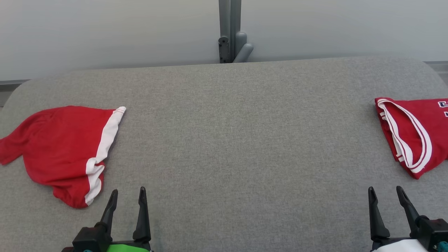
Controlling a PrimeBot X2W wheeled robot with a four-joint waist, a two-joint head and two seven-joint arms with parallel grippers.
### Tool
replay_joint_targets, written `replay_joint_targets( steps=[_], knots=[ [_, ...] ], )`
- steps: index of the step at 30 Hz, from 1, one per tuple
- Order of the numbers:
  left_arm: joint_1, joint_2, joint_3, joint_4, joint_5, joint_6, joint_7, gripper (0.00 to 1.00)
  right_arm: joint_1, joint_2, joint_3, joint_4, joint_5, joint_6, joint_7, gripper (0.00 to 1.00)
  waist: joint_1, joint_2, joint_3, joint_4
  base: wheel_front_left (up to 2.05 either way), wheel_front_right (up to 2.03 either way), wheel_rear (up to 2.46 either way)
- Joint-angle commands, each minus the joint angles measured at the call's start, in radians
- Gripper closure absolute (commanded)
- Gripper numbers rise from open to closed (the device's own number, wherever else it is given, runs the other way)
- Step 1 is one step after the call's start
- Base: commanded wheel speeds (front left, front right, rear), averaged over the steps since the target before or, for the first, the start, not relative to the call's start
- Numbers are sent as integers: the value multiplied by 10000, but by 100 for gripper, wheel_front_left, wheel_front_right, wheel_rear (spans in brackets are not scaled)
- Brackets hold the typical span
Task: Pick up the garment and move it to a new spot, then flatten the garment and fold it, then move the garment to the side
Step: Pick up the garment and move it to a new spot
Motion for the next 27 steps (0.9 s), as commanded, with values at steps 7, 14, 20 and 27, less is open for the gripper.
replay_joint_targets(
  steps=[7, 14, 20, 27],
  knots=[
    [-66, 28, 30, -88, -77, 71, -1, 0, 74, 12, 1, -44, -44, -11, -27, 0, 0, 107, 42, 815, 0, 0, 0],
    [163, 27, 41, -46, -193, 146, -1, 0, 109, 19, 267, 17, -3, -11, -27, 0, 0, 107, -32, 2420, 0, 0, 0],
    [427, 25, 252, -96, -287, 276, -1, 0, 37, -70, 468, 95, -20, -12, -27, 0, 0, 107, -155, 3906, 0, 0, 0],
    [776, 24, 659, -177, -393, 337, -1, 0, -86, -89, 606, 142, 13, -12, -27, 0, 0, 107, -263, 4581, 0, 0, 0]
  ],
)
